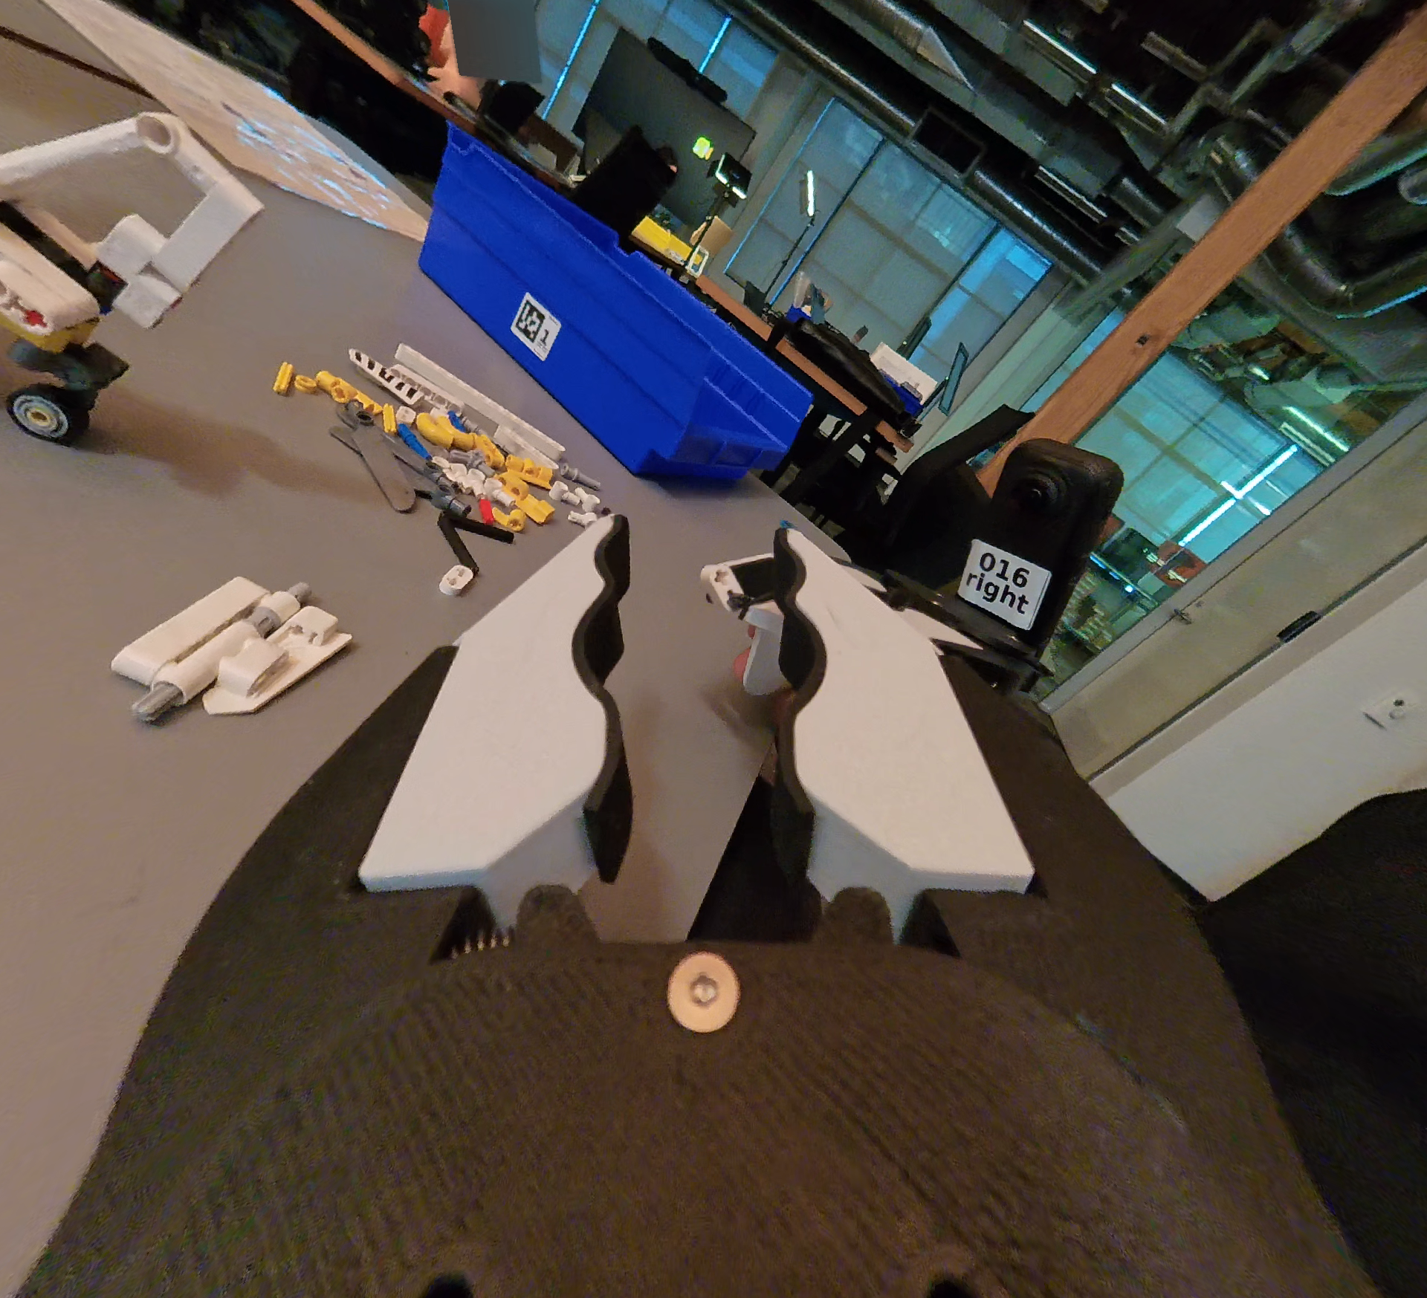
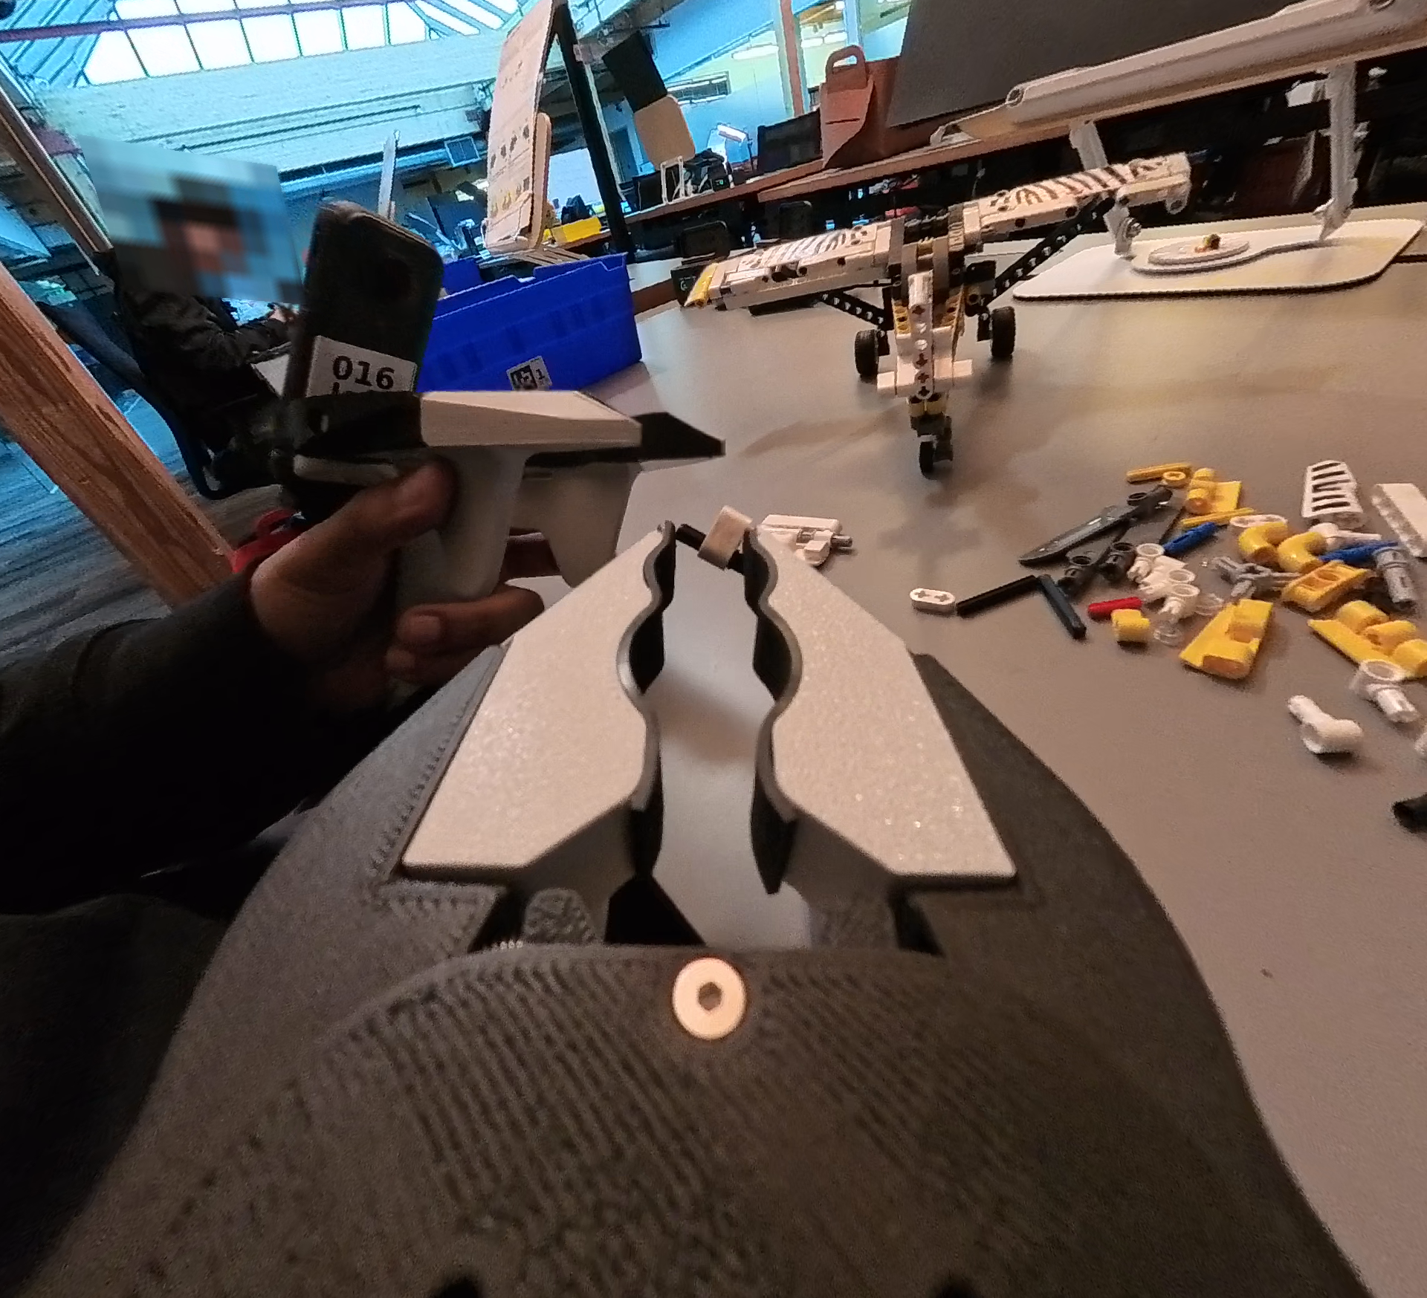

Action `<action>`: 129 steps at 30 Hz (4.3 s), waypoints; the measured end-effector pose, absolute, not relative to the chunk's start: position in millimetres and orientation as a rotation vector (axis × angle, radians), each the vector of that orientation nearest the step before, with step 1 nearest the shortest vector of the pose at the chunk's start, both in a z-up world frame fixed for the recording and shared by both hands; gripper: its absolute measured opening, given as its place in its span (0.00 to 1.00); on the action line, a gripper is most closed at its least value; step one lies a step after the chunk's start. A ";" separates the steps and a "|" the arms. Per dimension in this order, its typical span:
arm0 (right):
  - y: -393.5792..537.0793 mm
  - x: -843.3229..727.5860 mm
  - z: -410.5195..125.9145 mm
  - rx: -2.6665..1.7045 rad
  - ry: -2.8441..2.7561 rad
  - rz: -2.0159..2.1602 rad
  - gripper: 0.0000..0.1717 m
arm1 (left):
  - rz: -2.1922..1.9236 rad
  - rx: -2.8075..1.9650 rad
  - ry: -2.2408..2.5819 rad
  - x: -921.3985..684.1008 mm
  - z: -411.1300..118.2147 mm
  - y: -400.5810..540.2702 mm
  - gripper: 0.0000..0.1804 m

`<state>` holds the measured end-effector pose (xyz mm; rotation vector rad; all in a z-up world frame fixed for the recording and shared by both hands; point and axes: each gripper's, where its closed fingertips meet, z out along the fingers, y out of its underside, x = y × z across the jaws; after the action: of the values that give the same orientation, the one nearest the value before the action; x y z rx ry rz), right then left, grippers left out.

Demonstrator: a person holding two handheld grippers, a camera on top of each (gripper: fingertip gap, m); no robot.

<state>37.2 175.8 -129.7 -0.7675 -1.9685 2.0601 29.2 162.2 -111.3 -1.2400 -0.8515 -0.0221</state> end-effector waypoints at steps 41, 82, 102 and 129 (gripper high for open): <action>183.9 48.3 -84.2 -0.767 -1.716 2.279 0.16 | -0.302 -1.053 -0.726 49.7 -85.4 162.3 0.01; 151.4 55.1 -102.1 -1.486 -2.065 2.801 0.07 | 0.567 -1.528 -0.461 56.1 -102.6 170.7 0.02; 156.1 54.2 -89.7 -1.337 -1.989 2.910 0.08 | 0.016 -1.216 -0.611 53.3 -89.9 147.7 0.09; 149.3 58.7 -95.5 -1.243 -2.115 2.820 0.07 | 0.143 -1.229 -0.566 56.7 -86.6 149.1 0.04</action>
<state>58.7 149.3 -95.5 -1.2432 -2.1154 2.8203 56.7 149.1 -86.6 -1.2287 -0.5660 0.1433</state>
